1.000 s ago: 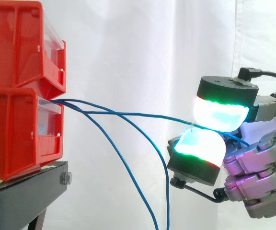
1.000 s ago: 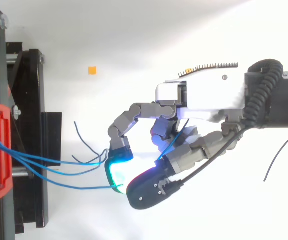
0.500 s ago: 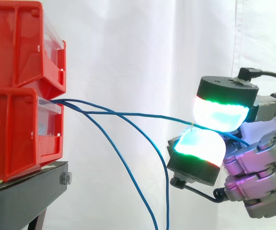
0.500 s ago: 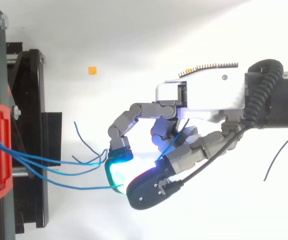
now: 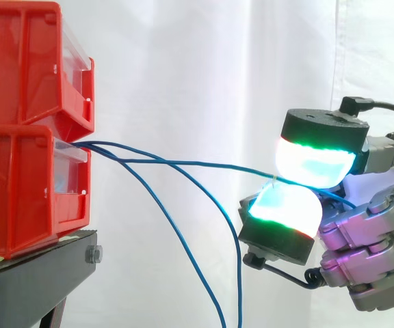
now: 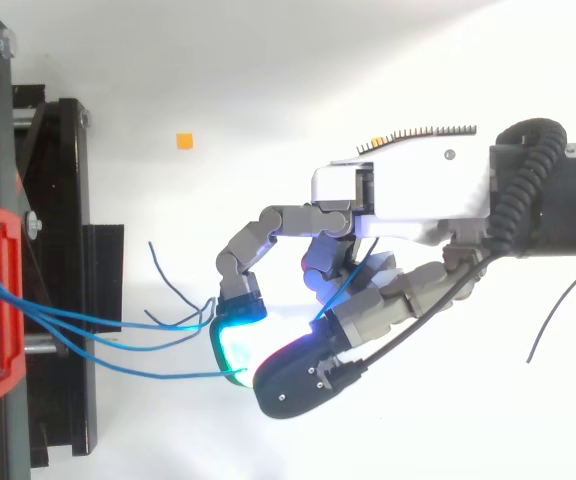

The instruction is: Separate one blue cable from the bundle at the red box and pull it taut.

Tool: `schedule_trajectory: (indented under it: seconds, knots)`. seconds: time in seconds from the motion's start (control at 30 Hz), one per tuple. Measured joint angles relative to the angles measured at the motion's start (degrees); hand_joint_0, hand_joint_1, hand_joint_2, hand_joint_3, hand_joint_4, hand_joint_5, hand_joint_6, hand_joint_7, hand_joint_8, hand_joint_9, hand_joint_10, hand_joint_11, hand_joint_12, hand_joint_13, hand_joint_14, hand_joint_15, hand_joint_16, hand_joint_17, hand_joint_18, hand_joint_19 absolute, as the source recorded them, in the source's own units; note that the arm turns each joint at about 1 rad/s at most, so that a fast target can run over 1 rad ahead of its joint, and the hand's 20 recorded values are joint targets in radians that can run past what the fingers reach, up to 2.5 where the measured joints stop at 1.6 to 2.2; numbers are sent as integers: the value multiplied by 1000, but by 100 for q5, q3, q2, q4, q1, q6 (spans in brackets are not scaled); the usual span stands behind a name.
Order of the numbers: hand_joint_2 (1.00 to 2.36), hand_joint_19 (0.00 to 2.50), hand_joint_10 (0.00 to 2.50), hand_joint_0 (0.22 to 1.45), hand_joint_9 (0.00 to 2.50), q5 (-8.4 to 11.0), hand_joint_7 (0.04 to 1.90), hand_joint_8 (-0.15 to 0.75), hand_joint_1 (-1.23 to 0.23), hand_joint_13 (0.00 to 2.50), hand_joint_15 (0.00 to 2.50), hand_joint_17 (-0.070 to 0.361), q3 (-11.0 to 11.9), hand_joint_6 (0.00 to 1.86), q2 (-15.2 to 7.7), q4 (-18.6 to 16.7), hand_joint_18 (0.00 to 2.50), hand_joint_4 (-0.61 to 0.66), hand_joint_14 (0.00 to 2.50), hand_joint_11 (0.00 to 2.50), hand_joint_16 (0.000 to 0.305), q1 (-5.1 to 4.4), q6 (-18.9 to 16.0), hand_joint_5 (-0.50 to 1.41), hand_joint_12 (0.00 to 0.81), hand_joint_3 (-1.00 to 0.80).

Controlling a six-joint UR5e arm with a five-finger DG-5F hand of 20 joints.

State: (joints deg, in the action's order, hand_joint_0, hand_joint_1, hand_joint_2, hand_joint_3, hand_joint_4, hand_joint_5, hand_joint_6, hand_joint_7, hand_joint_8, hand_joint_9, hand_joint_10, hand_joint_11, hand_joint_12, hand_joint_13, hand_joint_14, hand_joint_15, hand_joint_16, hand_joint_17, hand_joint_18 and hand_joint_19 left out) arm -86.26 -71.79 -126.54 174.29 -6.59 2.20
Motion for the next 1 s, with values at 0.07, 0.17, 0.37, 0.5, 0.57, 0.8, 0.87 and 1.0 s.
schedule_trajectory:
  seconds: [0.07,0.17,0.37,0.5,0.57,0.8,0.87,1.0]
  knots:
    - [1024,1843,1207,637,1185,2,1085,259,-737,872,1621,73,-1,875,0,0,1271,-184,1710,1880,33,0,0,-165,332,-28]
    - [1024,1856,1199,636,1181,3,1085,250,-738,871,1618,73,-1,875,-1,0,1269,-183,1714,1901,32,0,0,-165,332,-28]
    - [1024,1840,1197,636,1180,4,1078,258,-737,872,1602,73,-1,875,0,0,1270,-185,1718,1881,33,0,0,-165,331,-28]
    - [1024,1842,1195,636,1181,4,1090,258,-737,875,1631,74,0,874,0,0,1270,-183,1704,1881,33,0,0,-165,332,-28]
    - [1024,1849,1194,637,1180,3,1091,255,-738,876,1630,75,2,874,0,0,1271,-183,1704,1879,33,0,0,-165,332,-32]
    - [1024,1837,1196,637,1182,4,1093,256,-738,876,1612,74,1,873,0,0,1274,-184,1707,1863,33,0,0,-164,331,-31]
    - [1024,1840,1190,636,1183,4,1096,258,-738,877,1612,74,1,873,0,0,1277,-184,1709,1886,33,0,0,-164,334,-30]
    - [1025,1849,1184,636,1184,4,1095,256,-739,877,1613,73,0,872,0,0,1275,-182,1711,1887,32,0,0,-165,332,-30]
